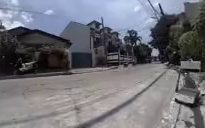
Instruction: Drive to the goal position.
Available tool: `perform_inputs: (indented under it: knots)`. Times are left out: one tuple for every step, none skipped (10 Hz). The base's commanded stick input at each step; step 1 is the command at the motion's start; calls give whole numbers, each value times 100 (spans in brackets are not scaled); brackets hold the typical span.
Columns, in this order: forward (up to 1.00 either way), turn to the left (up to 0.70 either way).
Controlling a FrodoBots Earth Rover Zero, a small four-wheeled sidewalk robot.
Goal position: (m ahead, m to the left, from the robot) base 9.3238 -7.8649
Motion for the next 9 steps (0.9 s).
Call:
perform_inputs:
  knots:
    - [70, -13]
    - [70, -30]
    - [70, -34]
    - [70, -34]
    - [70, -34]
    - [70, -34]
    - [70, -34]
    - [70, -35]
    - [70, -35]
